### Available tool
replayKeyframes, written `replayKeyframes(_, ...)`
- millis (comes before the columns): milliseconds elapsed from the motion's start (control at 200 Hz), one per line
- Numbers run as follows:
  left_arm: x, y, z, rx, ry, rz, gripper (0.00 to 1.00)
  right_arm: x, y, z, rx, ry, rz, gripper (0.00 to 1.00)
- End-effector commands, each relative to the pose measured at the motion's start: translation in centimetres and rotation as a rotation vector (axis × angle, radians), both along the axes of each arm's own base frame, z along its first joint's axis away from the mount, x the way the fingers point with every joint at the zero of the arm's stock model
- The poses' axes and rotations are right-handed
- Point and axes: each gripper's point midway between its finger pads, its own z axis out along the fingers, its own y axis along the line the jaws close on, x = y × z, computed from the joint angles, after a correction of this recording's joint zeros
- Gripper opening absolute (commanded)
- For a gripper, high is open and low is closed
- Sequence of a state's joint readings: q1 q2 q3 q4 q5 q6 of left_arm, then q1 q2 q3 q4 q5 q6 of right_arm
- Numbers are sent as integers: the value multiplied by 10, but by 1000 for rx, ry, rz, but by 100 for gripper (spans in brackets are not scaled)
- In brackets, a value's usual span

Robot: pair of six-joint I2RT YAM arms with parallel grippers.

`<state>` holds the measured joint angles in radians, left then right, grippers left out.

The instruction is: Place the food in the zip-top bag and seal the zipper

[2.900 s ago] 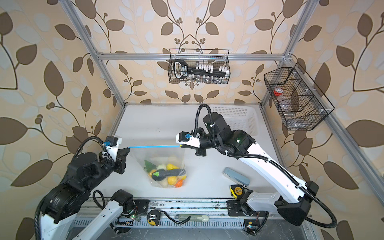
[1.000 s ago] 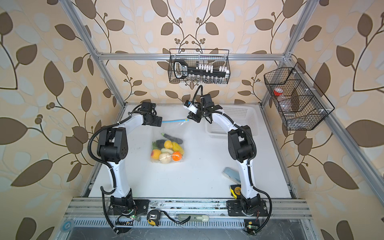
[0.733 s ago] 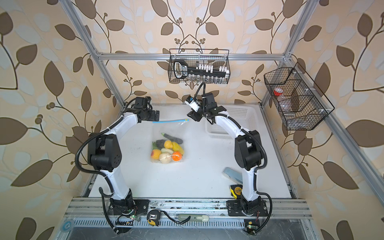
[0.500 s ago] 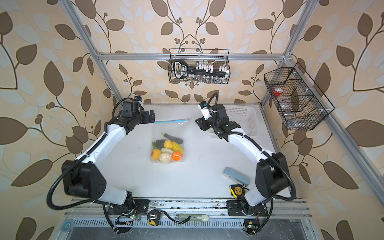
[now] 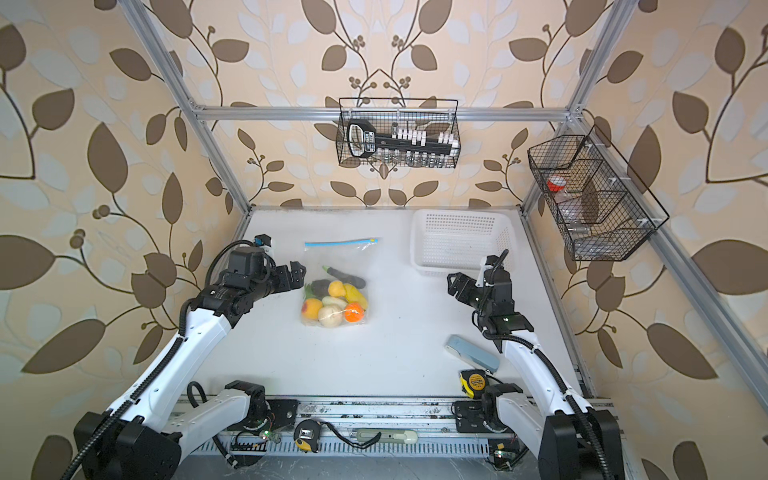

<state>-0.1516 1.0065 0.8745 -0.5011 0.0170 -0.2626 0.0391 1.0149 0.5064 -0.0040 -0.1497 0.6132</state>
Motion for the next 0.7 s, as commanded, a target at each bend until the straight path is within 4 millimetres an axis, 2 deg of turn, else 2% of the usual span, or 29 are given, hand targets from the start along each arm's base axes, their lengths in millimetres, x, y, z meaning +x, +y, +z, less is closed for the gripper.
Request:
replayKeyframes(0,-7,-3,0,-21,-2,-11,99,20,-3,11,108,-58,-46,89)
replayKeyframes(295,-8,-4,-6,-18,11,-16,99,63,-5,-11,131,-36,-66,87)
replayKeyframes(700,-9,2,-6,7,11,9,99,116,0,-11,105,-67,-62,85)
